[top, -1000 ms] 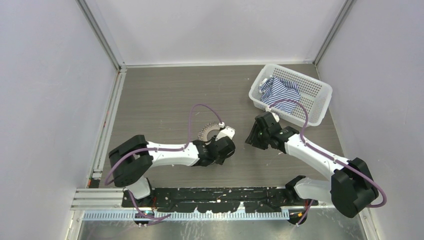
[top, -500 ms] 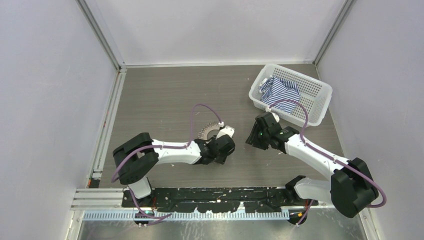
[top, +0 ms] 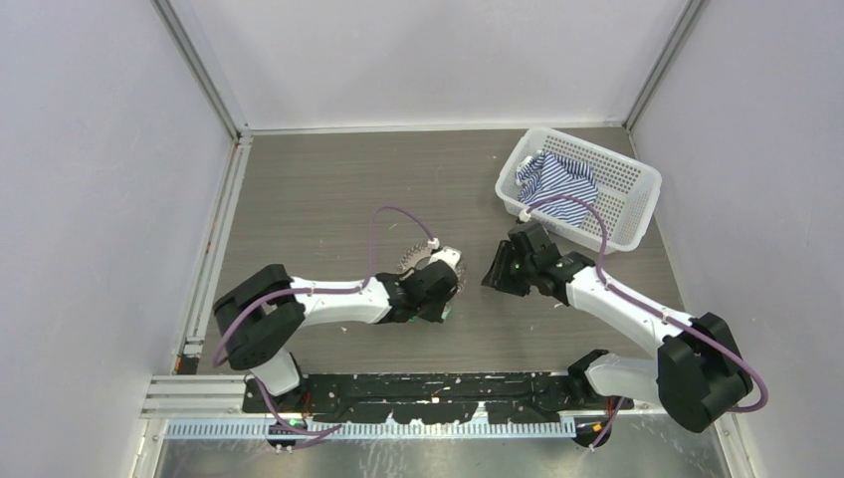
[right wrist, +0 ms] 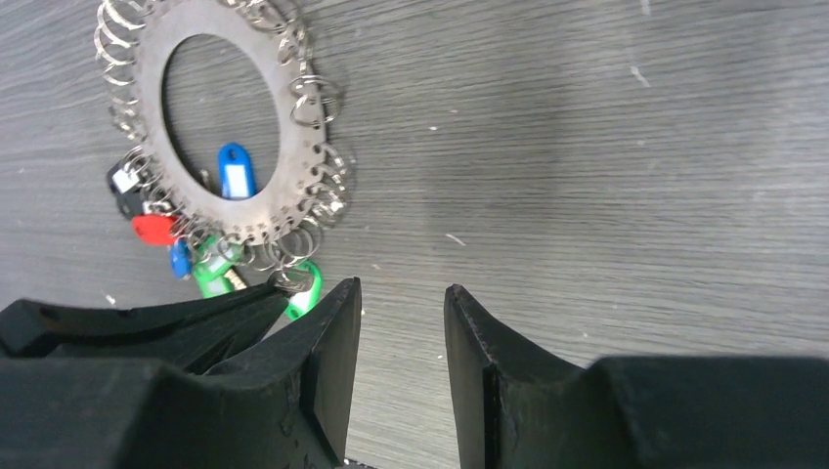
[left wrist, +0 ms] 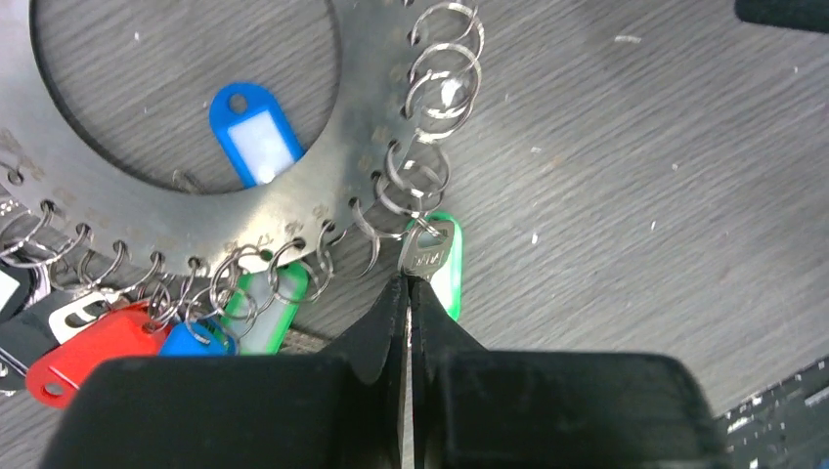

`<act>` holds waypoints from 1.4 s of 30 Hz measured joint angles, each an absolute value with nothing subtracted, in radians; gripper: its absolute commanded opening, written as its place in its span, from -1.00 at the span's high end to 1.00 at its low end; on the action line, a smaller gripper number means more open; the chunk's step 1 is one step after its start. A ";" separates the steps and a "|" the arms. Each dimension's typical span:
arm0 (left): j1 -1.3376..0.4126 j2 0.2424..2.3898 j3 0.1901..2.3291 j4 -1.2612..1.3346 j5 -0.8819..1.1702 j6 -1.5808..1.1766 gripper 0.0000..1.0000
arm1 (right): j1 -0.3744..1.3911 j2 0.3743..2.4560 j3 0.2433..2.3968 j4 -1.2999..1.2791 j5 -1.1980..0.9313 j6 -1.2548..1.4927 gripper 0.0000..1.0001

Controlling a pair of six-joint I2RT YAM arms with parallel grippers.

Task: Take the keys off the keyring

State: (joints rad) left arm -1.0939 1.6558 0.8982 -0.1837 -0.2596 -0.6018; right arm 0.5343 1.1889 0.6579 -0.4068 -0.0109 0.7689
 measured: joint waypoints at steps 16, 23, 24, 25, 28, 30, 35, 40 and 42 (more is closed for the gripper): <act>-0.891 1.561 0.734 -0.053 0.218 -0.576 0.99 | 0.692 1.254 0.574 -0.108 -0.206 0.740 0.00; -0.848 1.561 0.717 0.001 0.335 -0.595 0.99 | 0.715 1.356 0.534 0.025 -0.246 0.787 0.00; -0.847 1.561 0.717 0.005 0.343 -0.596 0.99 | 0.723 1.366 0.534 0.036 -0.246 0.793 -0.02; -0.846 1.561 0.717 0.007 0.350 -0.597 0.99 | 0.731 1.374 0.534 0.045 -0.246 0.796 -0.05; -0.842 1.561 0.712 0.012 0.371 -0.602 0.99 | 0.752 1.382 0.534 0.058 -0.238 0.800 -0.06; -0.841 1.561 0.703 0.019 0.381 -0.607 0.99 | 0.756 1.390 0.534 0.068 -0.236 0.806 -0.05; -0.831 1.561 0.675 0.057 0.396 -0.633 0.99 | 0.762 1.439 0.530 0.109 -0.237 0.847 0.02; -0.817 1.561 0.642 0.110 0.403 -0.669 0.99 | 0.763 1.458 0.516 0.163 -0.240 0.907 0.12; -0.811 1.561 0.625 0.132 0.404 -0.684 0.99 | 0.763 1.460 0.506 0.177 -0.242 0.931 0.15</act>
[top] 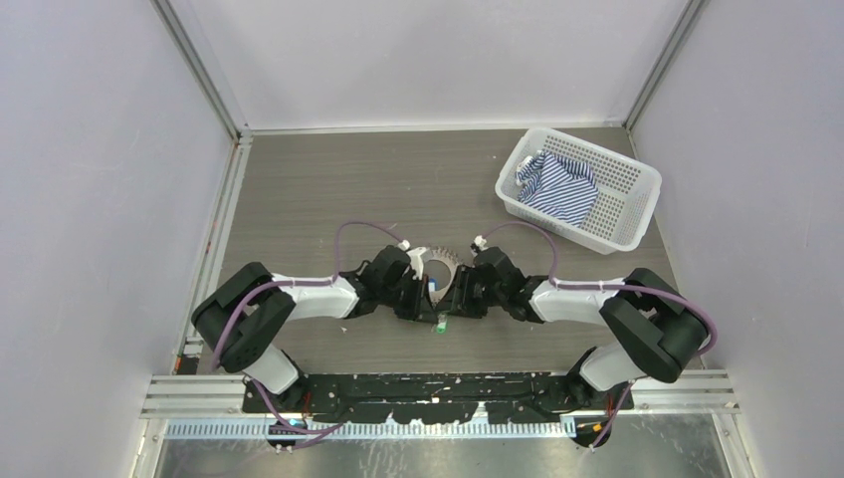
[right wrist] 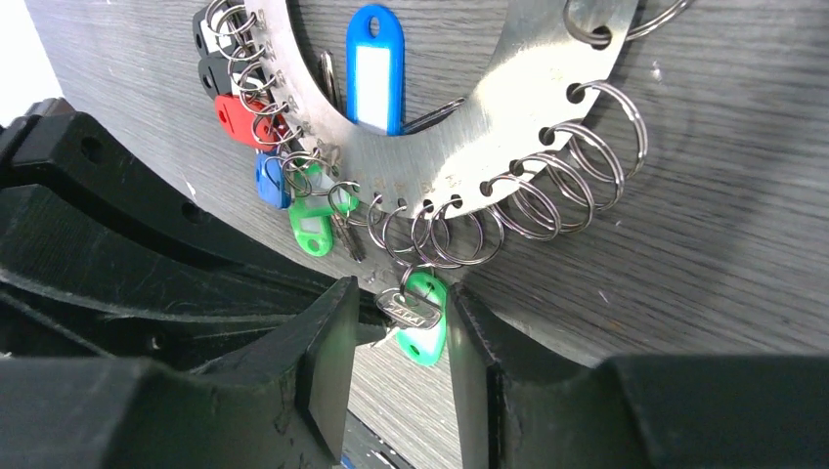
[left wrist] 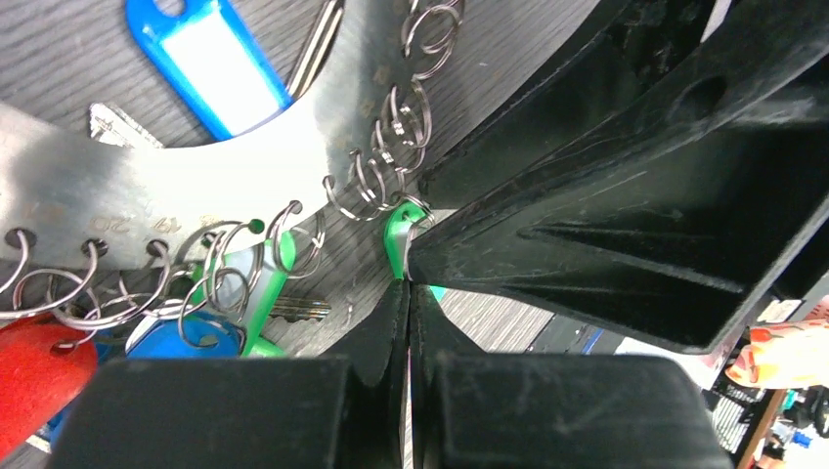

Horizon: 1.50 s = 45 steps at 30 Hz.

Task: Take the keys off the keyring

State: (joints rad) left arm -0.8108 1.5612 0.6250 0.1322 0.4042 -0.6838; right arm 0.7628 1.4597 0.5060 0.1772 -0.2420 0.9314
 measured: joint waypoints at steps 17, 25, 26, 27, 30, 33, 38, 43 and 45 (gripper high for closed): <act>-0.733 1.559 0.477 0.415 0.441 -0.934 0.99 | 0.754 1.470 0.429 0.323 -0.262 1.057 0.21; -0.699 1.563 0.446 0.532 0.490 -1.020 0.99 | 0.714 1.465 0.387 0.388 -0.285 1.091 0.29; -0.698 1.568 0.446 0.547 0.495 -1.028 0.99 | 0.706 1.465 0.382 0.395 -0.287 1.098 0.32; -0.698 1.571 0.446 0.558 0.500 -1.037 0.99 | 0.702 1.466 0.379 0.397 -0.288 1.103 0.34; -0.698 1.589 0.445 0.597 0.517 -1.057 0.99 | 0.692 1.468 0.375 0.423 -0.292 1.131 0.37; -0.698 1.606 0.441 0.625 0.527 -1.074 0.99 | 0.686 1.480 0.365 0.484 -0.296 1.167 0.30; -0.698 1.627 0.430 0.645 0.534 -1.097 0.99 | 0.680 1.505 0.327 0.556 -0.304 1.219 0.20; -0.698 1.623 0.429 0.635 0.533 -1.096 0.98 | 0.678 1.514 0.325 0.561 -0.313 1.225 0.13; -0.698 1.599 0.429 0.601 0.524 -1.089 0.85 | 0.678 1.500 0.334 0.532 -0.312 1.204 0.11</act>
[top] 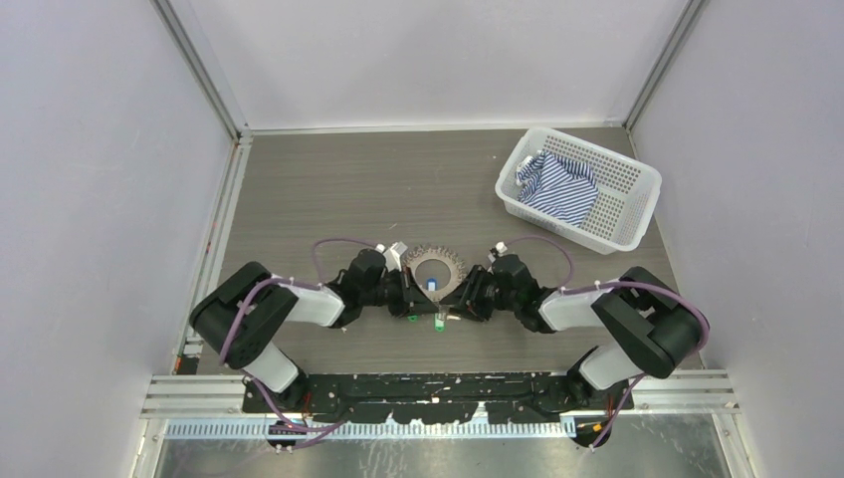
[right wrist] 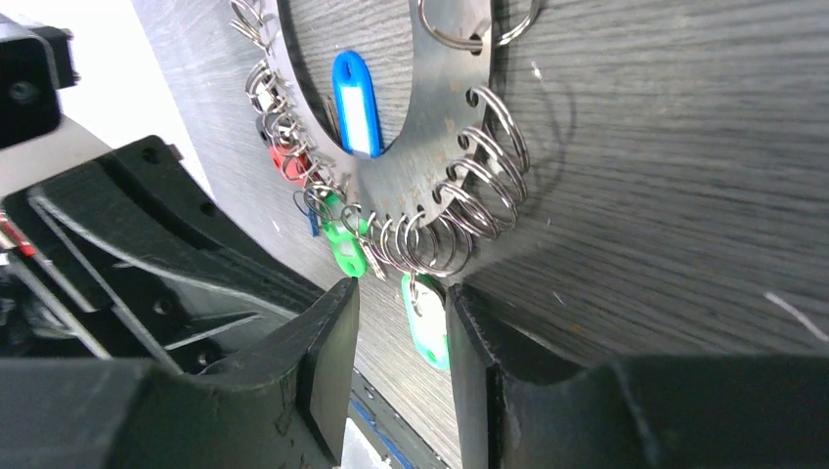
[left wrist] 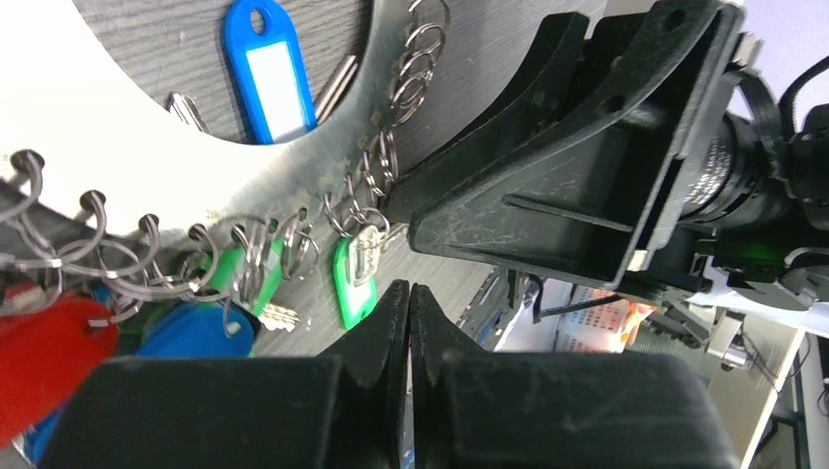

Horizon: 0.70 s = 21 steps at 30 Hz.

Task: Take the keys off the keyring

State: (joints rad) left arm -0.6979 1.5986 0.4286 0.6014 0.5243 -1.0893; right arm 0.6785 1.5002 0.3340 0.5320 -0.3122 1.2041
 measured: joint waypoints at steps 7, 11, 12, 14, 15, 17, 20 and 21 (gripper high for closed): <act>-0.698 1.385 0.436 0.369 0.446 -1.016 0.54 | 0.696 1.425 0.370 0.352 -0.285 1.126 0.18; -0.699 1.275 0.453 0.226 0.385 -0.961 0.54 | 0.728 1.422 0.429 0.255 -0.247 1.082 0.26; -0.699 1.256 0.456 0.196 0.374 -0.950 0.55 | 0.734 1.425 0.444 0.241 -0.240 1.073 0.28; -0.704 1.232 0.458 0.151 0.353 -0.926 0.55 | 0.744 1.439 0.474 0.222 -0.229 1.058 0.33; -0.707 1.227 0.458 0.130 0.342 -0.915 0.56 | 0.746 1.448 0.490 0.210 -0.224 1.050 0.37; -0.716 1.226 0.458 0.097 0.327 -0.901 0.56 | 0.749 1.460 0.499 0.199 -0.218 1.043 0.41; -0.726 1.226 0.456 0.075 0.314 -0.885 0.56 | 0.760 1.467 0.509 0.153 -0.196 1.026 0.47; -0.727 1.226 0.455 0.071 0.313 -0.881 0.56 | 0.765 1.467 0.516 0.132 -0.186 1.021 0.47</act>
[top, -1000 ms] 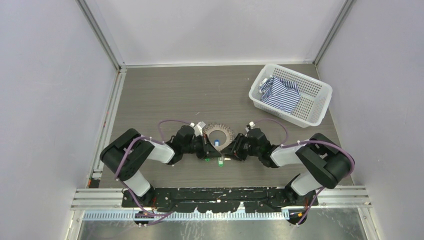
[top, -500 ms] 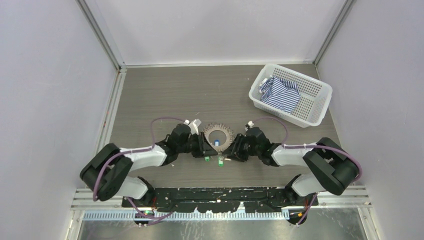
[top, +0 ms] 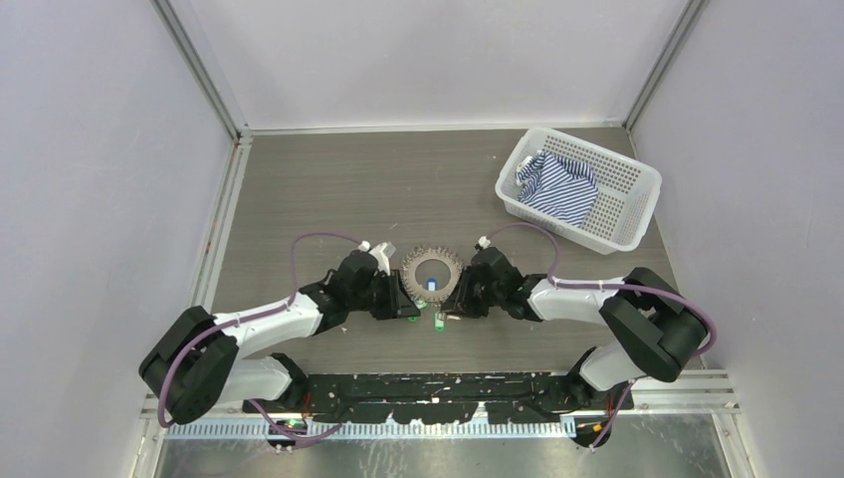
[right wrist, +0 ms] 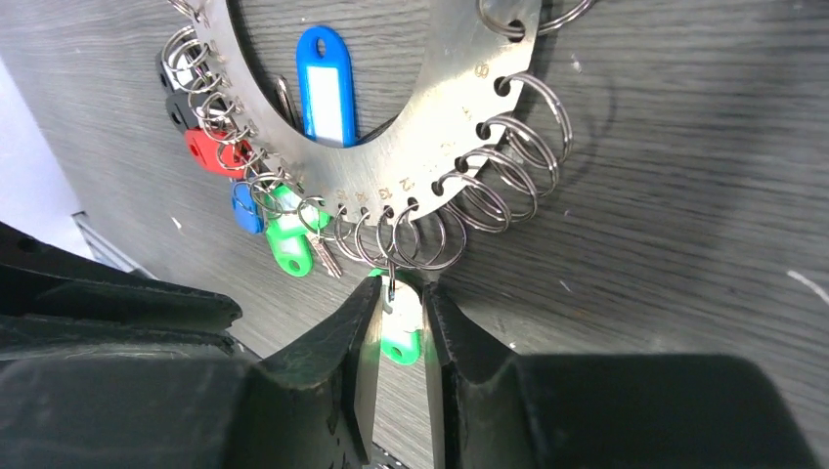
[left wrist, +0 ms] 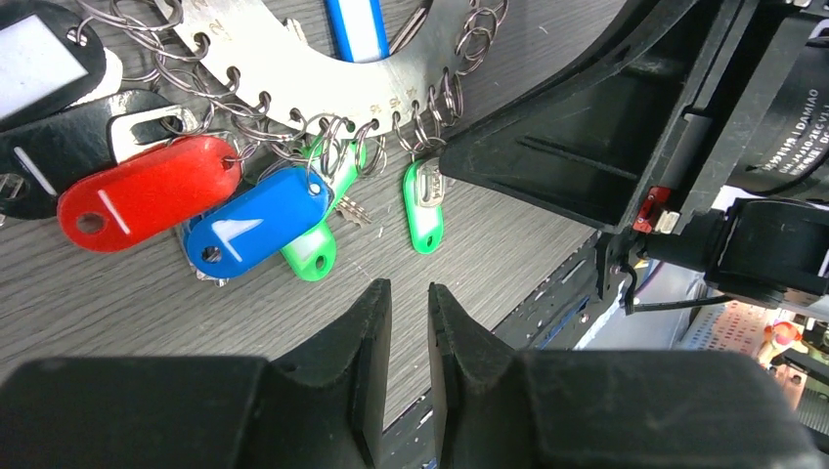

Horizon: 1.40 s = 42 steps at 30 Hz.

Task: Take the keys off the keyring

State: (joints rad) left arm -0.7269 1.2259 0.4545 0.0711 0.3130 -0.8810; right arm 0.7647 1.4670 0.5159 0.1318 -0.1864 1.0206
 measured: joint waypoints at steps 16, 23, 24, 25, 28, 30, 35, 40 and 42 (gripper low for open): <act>-0.739 1.255 0.453 0.076 0.306 -0.849 0.51 | 0.836 1.517 0.660 -0.067 -0.062 0.962 0.51; -0.743 1.267 0.428 0.134 0.306 -0.848 0.49 | 0.863 1.552 0.720 -0.125 0.004 0.943 0.76; -0.743 1.271 0.423 0.144 0.306 -0.848 0.49 | 0.869 1.557 0.728 -0.134 0.010 0.941 0.81; -0.743 1.275 0.418 0.155 0.306 -0.848 0.48 | 0.873 1.560 0.735 -0.141 0.015 0.940 0.88; -0.744 1.279 0.392 0.187 0.305 -0.849 0.40 | 0.883 1.563 0.759 -0.172 0.028 0.938 0.98; -0.744 1.279 0.373 0.209 0.296 -0.853 0.29 | 0.886 1.563 0.777 -0.204 0.037 0.938 0.98; -0.744 1.281 0.332 0.283 0.268 -0.861 0.03 | 0.888 1.563 0.825 -0.270 0.044 0.939 0.98; -0.744 1.321 0.324 0.397 0.257 -0.868 -0.09 | 0.888 1.563 0.859 -0.296 0.043 0.941 0.98; -0.744 1.339 0.320 0.442 0.257 -0.872 -0.10 | 0.888 1.563 0.866 -0.305 0.043 0.941 0.98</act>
State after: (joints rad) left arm -0.7444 1.3392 0.3199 0.4423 0.2565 -0.8719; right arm 0.8883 1.5627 0.8658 -0.3050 0.0429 0.9409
